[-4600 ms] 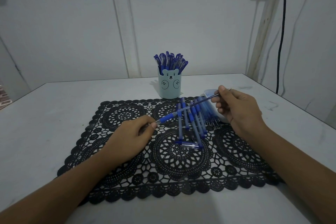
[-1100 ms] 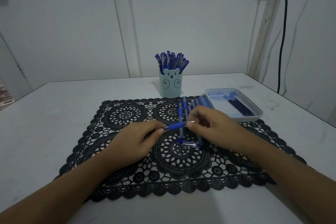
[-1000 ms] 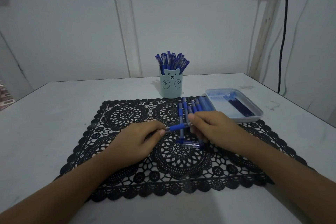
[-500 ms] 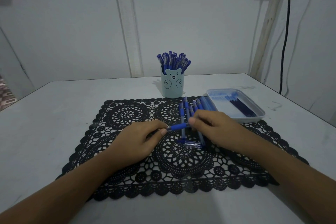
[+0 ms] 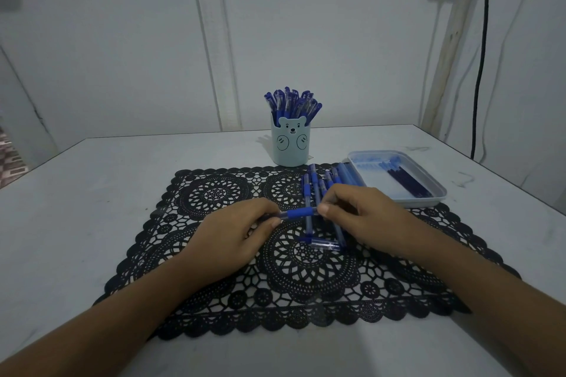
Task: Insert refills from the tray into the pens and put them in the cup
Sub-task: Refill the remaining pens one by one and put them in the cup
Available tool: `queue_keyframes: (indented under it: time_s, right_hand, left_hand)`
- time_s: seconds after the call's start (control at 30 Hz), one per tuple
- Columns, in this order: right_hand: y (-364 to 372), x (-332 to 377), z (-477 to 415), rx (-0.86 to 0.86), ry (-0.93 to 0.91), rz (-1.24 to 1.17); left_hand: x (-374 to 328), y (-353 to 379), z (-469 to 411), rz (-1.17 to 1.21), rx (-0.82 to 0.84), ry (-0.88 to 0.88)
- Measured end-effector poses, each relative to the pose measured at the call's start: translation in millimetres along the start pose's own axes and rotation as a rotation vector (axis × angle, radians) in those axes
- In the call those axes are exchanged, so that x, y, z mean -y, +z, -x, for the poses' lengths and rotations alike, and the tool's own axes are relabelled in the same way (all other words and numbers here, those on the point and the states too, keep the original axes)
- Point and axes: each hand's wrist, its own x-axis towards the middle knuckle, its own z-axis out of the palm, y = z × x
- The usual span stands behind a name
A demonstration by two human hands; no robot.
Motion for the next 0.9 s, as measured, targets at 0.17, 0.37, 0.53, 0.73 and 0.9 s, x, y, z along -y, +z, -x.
queue_keyframes:
  time_s: [0.17, 0.37, 0.53, 0.73, 0.9]
  right_hand:
    - [-9, -7, 2, 0.201, 0.021, 0.228]
    - [-7, 0, 3, 0.262, -0.063, 0.263]
    - [-14, -5, 1, 0.067, 0.087, -0.007]
    - [-19, -7, -1, -0.148, 0.119, -0.248]
    - [-14, -3, -1, -0.173, 0.091, -0.332]
  left_hand:
    - [0, 1, -1, 0.036, 0.025, -0.083]
    - [1, 1, -2, 0.105, 0.04, -0.136]
    - [0, 0, -2, 0.137, 0.014, -0.152]
    - [-1, -1, -2, 0.147, 0.011, -0.135]
    - [-1, -1, -2, 0.143, 0.013, -0.134]
